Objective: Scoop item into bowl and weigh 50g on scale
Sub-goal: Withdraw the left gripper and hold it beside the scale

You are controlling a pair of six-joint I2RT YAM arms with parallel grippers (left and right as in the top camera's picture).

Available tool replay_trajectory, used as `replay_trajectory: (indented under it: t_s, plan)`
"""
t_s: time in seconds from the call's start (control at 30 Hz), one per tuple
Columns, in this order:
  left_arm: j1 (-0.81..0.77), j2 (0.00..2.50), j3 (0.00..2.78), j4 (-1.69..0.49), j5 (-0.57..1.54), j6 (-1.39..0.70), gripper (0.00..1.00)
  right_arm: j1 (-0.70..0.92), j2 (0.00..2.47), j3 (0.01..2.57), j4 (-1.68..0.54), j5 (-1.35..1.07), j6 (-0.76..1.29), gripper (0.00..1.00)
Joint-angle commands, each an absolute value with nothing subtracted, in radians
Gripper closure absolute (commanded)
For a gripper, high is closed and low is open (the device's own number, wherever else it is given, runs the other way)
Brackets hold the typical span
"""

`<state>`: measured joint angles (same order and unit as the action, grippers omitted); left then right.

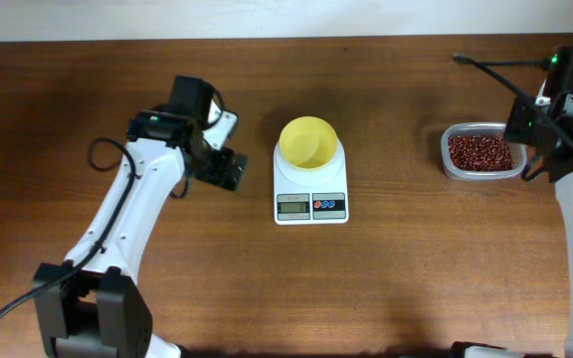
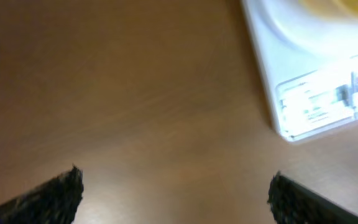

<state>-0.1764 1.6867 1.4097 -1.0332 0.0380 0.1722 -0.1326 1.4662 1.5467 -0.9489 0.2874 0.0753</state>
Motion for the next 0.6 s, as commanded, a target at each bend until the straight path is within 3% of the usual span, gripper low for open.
replay_trajectory:
  t_s: [0.0, 0.2, 0.27, 0.33, 0.37, 0.57]
  plan:
    - [-0.122, 1.655, 1.409, -0.897, -0.157, 0.234, 0.01, -0.139, 1.466, 1.549, -0.96, 0.281, 0.08, 0.96]
    - [-0.109, 1.655, 1.409, -0.746, -0.13, 0.234, 0.01, -0.138, 1.466, 1.549, -0.909, 0.254, 0.085, 0.96]
    - [-0.109, 1.655, 1.409, -0.745, -0.029, 0.254, 0.01, -0.138, 1.466, 1.549, -0.912, 0.254, 0.081, 0.96]
    - [-0.109, 1.655, 1.409, -0.722, 0.165, 0.408, 0.05, -0.138, 1.466, 1.549, -0.908, 0.255, 0.081, 0.96]
    - [-0.109, 1.655, 1.409, -0.704, 0.208, 0.424, 0.01, -0.138, 1.466, 1.549, -0.908, 0.255, 0.081, 0.96]
    - [-0.12, 1.655, 1.409, -0.726, 0.251, 0.382, 0.01, -0.138, 1.466, 1.549, -0.907, 0.215, 0.086, 0.96]
